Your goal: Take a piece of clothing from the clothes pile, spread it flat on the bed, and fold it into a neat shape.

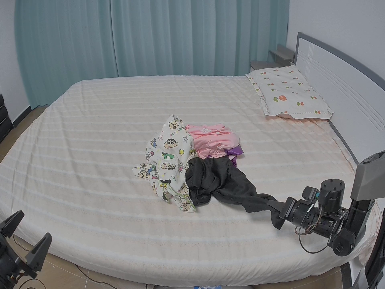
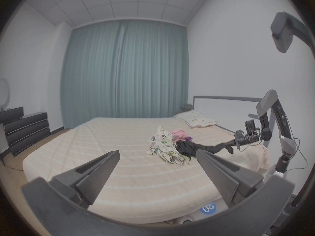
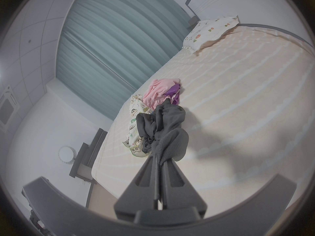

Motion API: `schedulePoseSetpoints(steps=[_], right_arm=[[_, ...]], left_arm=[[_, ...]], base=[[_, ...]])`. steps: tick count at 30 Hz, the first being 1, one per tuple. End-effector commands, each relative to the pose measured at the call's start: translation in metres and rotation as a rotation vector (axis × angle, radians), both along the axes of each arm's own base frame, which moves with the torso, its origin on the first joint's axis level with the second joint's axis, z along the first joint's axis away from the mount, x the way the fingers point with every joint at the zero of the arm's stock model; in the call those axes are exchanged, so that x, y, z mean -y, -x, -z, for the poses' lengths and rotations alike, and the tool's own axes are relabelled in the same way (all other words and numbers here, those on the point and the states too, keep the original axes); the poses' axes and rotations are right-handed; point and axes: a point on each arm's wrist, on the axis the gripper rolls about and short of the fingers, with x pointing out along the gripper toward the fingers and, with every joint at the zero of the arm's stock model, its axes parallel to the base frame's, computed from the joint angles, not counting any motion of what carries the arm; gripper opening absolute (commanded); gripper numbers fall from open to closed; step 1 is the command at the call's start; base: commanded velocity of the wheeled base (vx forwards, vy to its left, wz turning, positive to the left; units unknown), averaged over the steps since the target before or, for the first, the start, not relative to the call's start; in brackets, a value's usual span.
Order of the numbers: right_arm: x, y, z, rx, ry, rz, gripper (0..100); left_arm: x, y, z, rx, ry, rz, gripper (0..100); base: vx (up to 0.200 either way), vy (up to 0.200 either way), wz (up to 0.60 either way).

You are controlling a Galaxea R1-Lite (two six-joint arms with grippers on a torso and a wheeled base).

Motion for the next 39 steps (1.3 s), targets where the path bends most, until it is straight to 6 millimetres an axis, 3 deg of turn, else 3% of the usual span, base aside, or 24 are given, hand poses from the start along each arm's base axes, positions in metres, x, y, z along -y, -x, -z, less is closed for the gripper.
schedulePoseSetpoints(steps=[1, 7, 13, 16, 17, 19, 23, 24, 33, 39], right_arm=[[0.009, 0.006, -0.018, 0.038, -0.077, 0.040, 0], [0.009, 0.005, -0.017, 0.035, -0.076, 0.044, 0], [0.011, 0.004, -0.013, 0.020, -0.070, 0.052, 0], [0.010, 0.004, -0.013, 0.020, -0.069, 0.052, 0], [0.011, 0.004, -0.012, 0.017, -0.069, 0.057, 0], [0.013, 0.003, -0.012, 0.016, -0.070, 0.062, 0], [0.013, 0.003, -0.010, 0.008, -0.067, 0.062, 0], [0.013, 0.003, -0.010, 0.008, -0.064, 0.066, 0], [0.014, 0.004, -0.008, -0.004, -0.059, 0.071, 0], [0.014, 0.005, -0.007, -0.007, -0.059, 0.073, 0]], left_arm=[[0.046, -0.115, 0.015, -0.300, -0.099, 0.166, 100], [0.095, -0.131, 0.031, -0.418, -0.010, 0.199, 100], [0.121, -0.165, 0.047, -0.520, 0.011, 0.175, 100], [0.123, -0.169, 0.050, -0.531, 0.010, 0.171, 100], [0.142, -0.190, 0.072, -0.607, -0.003, 0.160, 100], [0.155, -0.207, 0.086, -0.648, 0.016, 0.138, 100], [0.177, -0.228, 0.100, -0.684, 0.079, 0.117, 100], [0.190, -0.239, 0.105, -0.692, 0.114, 0.117, 100], [0.249, -0.264, 0.128, -0.733, 0.254, 0.136, 100], [0.263, -0.270, 0.132, -0.776, 0.406, 0.125, 100]], base=[[0.000, 0.000, 0.00], [0.000, 0.000, 0.00], [0.000, 0.000, 0.00], [0.000, 0.000, 0.00], [0.000, 0.000, 0.00], [0.000, 0.000, 0.00], [0.000, 0.000, 0.00], [0.000, 0.000, 0.00], [0.000, 0.000, 0.00], [0.000, 0.000, 0.00]])
